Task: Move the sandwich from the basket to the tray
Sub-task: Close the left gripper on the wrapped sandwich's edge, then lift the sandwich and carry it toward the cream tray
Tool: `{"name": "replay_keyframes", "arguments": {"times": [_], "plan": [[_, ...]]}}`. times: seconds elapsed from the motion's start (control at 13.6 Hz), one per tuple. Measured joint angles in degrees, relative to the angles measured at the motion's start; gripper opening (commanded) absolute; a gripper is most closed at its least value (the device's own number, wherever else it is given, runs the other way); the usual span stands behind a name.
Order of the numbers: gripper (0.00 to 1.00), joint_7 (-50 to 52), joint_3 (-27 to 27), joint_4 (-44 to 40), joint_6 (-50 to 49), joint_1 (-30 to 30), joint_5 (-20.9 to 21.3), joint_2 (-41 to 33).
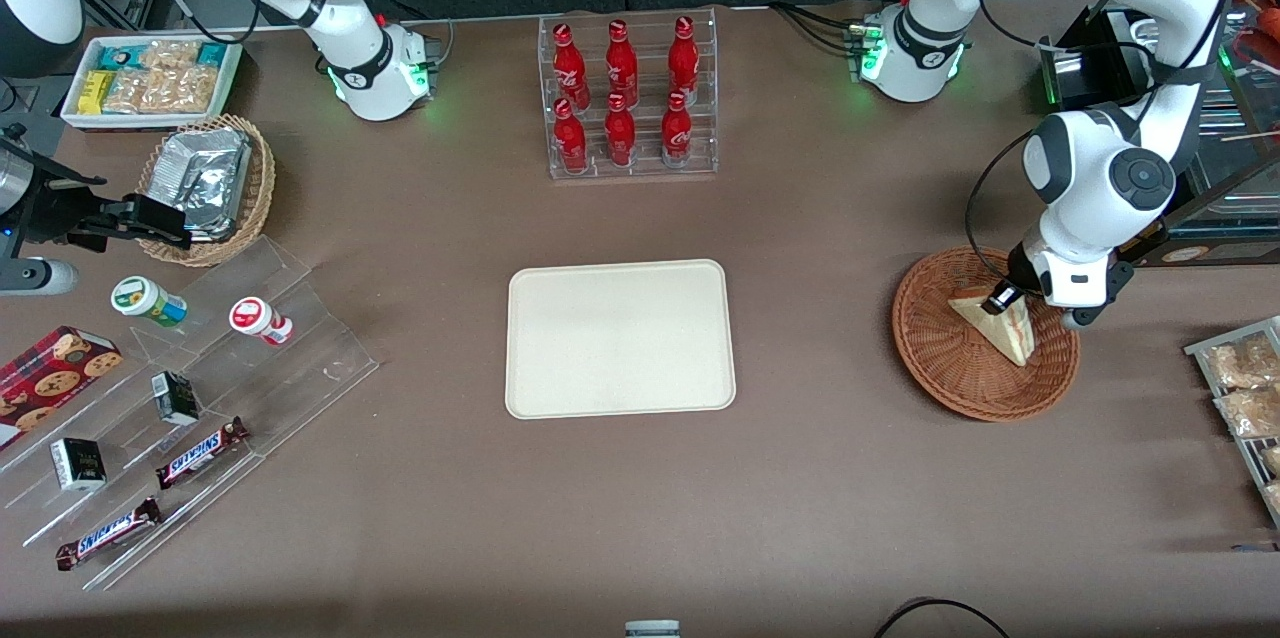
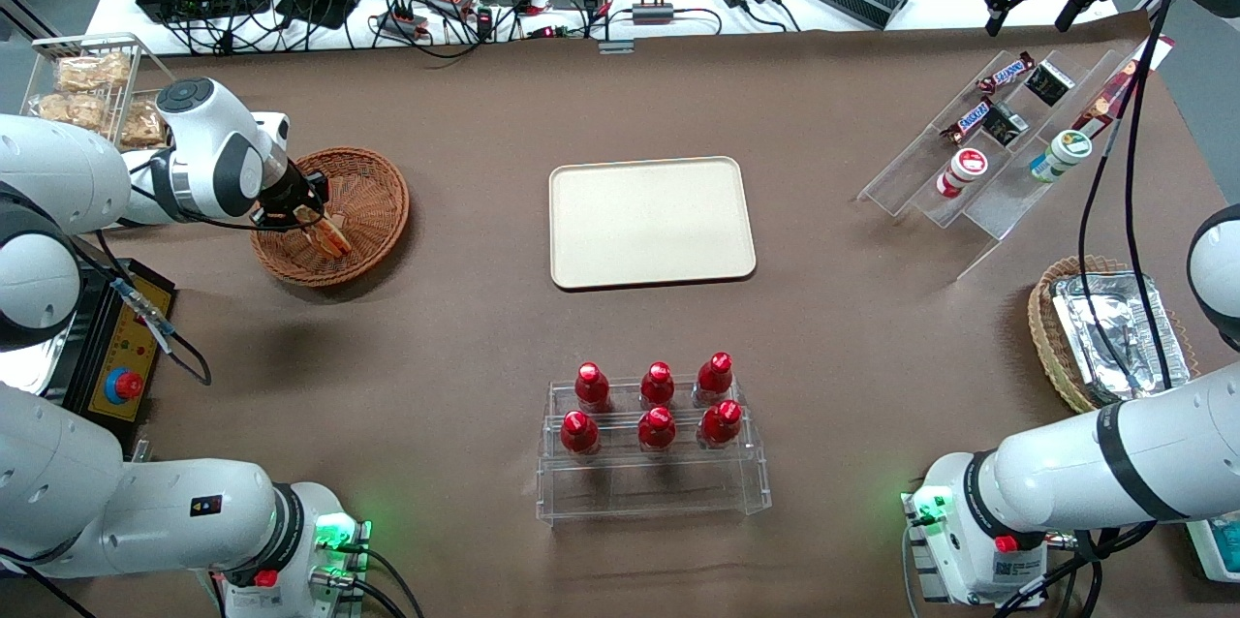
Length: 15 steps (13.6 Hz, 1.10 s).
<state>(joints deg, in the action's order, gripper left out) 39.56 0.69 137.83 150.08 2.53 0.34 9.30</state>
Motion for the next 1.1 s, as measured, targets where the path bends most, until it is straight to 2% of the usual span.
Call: {"name": "replay_keyframes", "arguments": {"times": [0.37,0.59,0.88,1.1], "plan": [[0.15,0.59,-0.11,-1.88,-1.82,-0.15,0.0,-1.1],[0.15,0.78,-2.64,-8.93,-17.72,-0.41,0.17,-5.6],[0.15,1.49,-11.02,-22.93,-39.72,-0.86,2.23,-9.43],[0.15,2.23,-20.13,-30.02,-45.54,-1.24,2.25,-8.89]]}}
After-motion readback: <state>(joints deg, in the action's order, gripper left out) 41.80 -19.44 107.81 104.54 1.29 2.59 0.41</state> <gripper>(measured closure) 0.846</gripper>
